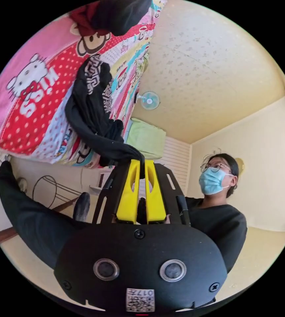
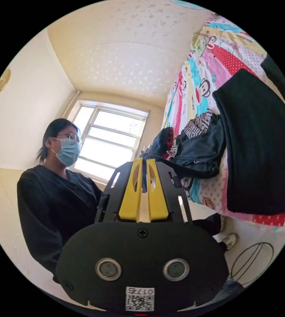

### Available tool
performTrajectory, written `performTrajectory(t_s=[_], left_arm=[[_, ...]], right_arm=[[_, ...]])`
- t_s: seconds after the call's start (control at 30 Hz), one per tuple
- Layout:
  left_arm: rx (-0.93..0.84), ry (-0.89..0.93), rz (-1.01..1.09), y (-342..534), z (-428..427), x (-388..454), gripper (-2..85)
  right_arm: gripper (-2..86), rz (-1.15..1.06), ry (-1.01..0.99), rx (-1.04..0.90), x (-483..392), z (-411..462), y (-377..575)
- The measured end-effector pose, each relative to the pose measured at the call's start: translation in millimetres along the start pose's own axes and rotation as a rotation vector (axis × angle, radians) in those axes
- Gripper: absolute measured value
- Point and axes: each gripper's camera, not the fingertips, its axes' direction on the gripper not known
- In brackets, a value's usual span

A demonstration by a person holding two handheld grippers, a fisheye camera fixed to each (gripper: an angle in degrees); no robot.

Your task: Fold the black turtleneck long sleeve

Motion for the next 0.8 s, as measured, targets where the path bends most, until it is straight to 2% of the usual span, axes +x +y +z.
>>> performTrajectory(t_s=[0.1,0.2,0.23,0.3,0.37,0.47,0.57,0.63,0.7,0.77,0.8], left_arm=[[0.067,-0.034,0.026,-83,14,13,3.0],[0.152,-0.128,0.090,-148,14,18,8.7],[0.167,-0.217,0.098,-159,16,21,10.4],[0.157,-0.374,0.092,-163,23,24,11.7],[0.115,-0.591,0.104,-156,35,23,13.2],[0.015,-0.807,0.121,-144,61,7,13.6],[-0.167,-0.890,0.136,-139,101,-21,13.7],[-0.256,-0.977,0.118,-137,127,-42,13.8],[-0.253,-1.012,0.110,-138,139,-52,13.8],[-0.220,-1.019,0.045,-140,140,-60,12.9],[-0.209,-1.016,0.023,-139,139,-60,12.5]], right_arm=[[3.5,0.025,0.072,0.039,39,30,-80],[5.4,0.145,0.353,0.053,77,66,-145],[7.3,0.208,0.475,0.048,83,80,-160],[9.2,0.159,0.592,-0.002,74,103,-169],[10.1,0.123,0.810,-0.110,61,138,-159],[10.5,0.202,1.001,-0.286,69,173,-123],[11.6,0.326,1.136,-0.370,88,191,-78],[12.8,0.400,1.200,-0.385,105,195,-56],[14.3,0.502,1.130,-0.317,131,194,-37],[15.2,0.593,1.004,-0.108,146,178,-20],[15.2,0.618,0.976,-0.072,147,174,-17]])
